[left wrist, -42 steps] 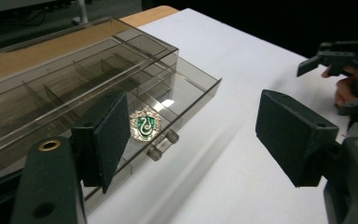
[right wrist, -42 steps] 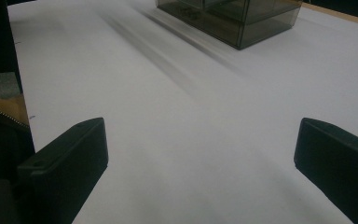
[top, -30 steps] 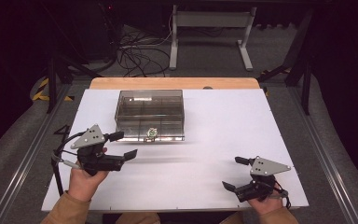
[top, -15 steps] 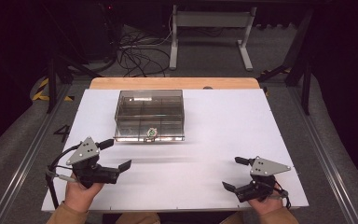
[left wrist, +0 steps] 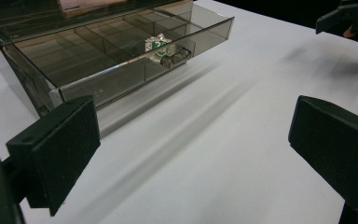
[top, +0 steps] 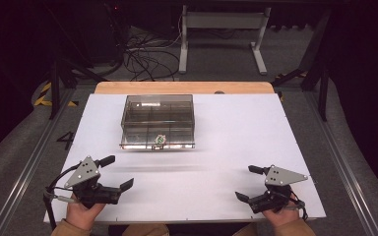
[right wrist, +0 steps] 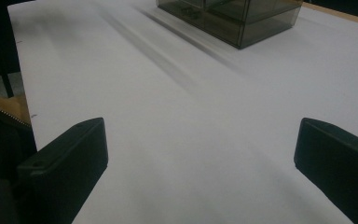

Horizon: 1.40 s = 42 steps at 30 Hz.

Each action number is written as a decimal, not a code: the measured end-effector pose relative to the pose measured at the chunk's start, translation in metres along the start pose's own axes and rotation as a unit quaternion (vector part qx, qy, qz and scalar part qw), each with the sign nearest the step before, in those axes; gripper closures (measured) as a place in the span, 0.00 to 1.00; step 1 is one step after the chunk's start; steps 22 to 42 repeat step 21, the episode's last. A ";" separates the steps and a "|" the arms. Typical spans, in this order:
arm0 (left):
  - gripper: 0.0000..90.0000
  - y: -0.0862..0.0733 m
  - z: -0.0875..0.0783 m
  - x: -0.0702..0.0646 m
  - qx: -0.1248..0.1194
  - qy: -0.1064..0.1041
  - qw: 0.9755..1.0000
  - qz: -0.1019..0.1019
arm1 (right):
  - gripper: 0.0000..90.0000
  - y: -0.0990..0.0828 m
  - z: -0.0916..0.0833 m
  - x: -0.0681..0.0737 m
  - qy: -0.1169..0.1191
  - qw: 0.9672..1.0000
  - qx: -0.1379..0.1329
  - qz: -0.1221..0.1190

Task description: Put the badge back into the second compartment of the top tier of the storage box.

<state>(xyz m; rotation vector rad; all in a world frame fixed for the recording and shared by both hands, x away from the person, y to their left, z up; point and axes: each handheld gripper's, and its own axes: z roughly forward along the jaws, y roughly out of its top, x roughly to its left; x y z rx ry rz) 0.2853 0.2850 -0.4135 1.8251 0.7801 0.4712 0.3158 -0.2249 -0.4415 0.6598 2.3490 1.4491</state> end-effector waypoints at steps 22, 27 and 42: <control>0.00 -0.029 -0.013 0.005 -0.007 0.016 1.000 -0.025 | 0.03 0.000 0.000 0.000 0.001 1.000 0.000 0.001; 0.00 -0.029 -0.013 0.005 -0.007 0.016 1.000 -0.025 | 0.03 0.000 0.000 0.000 0.001 1.000 0.000 0.001; 0.00 -0.029 -0.013 0.005 -0.007 0.016 1.000 -0.025 | 0.03 0.000 0.000 0.000 0.001 1.000 0.000 0.001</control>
